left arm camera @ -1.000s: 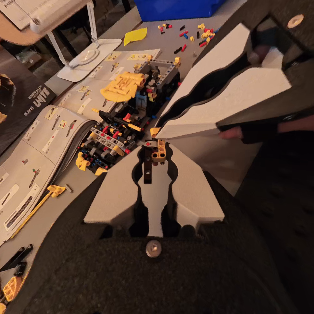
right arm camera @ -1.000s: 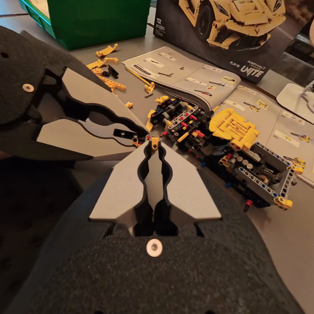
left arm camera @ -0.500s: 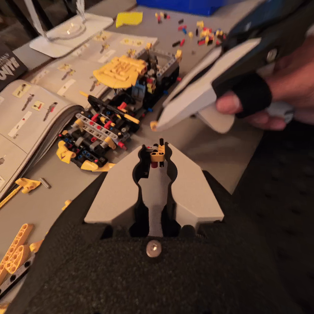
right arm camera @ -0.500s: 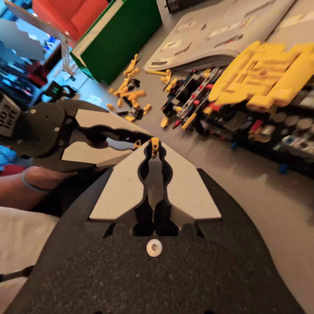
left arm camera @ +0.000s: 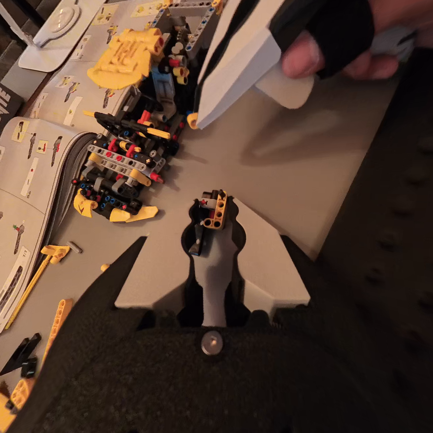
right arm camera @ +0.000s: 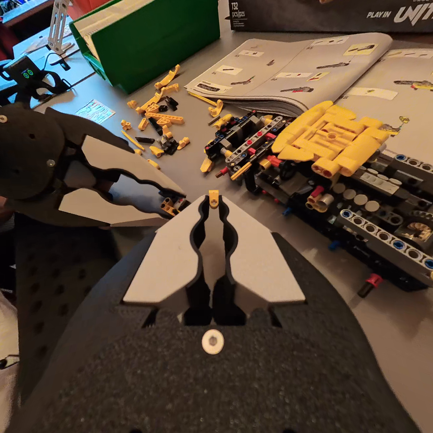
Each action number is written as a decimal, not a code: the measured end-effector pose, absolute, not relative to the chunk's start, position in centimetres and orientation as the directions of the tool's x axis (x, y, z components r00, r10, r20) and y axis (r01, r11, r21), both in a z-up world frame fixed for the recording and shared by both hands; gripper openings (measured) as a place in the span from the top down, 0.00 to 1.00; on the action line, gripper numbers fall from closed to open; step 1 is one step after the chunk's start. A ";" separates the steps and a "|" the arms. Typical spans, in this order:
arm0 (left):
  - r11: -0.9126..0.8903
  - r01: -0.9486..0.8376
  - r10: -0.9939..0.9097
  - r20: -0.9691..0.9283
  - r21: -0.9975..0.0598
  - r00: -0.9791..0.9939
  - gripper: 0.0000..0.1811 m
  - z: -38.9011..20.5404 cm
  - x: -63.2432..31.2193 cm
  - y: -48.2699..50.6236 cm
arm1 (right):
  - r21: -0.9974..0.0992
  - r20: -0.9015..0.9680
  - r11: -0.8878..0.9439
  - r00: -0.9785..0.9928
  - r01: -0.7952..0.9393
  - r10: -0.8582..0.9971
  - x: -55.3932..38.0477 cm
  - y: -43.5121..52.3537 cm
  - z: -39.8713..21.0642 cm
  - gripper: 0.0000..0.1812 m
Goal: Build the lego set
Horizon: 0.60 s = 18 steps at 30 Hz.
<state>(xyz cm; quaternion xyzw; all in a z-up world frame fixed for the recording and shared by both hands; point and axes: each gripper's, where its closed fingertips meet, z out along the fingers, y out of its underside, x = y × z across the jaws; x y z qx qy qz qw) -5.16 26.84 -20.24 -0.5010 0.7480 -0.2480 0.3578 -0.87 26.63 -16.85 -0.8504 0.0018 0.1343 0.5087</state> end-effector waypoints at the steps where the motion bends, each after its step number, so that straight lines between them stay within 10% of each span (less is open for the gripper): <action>1: 0.387 -0.569 -0.922 -0.296 -0.726 -0.249 0.86 -20.3 -5.3 26.9 | -0.869 -0.227 -0.477 0.964 -0.135 0.139 -0.9 26.6 -16.7 0.96; 18: 0.457 -0.528 -0.854 -0.187 -0.716 -0.486 0.89 -19.9 -7.6 26.3 | -0.868 -0.260 -0.474 0.949 -0.149 0.177 -1.5 26.6 -16.6 0.96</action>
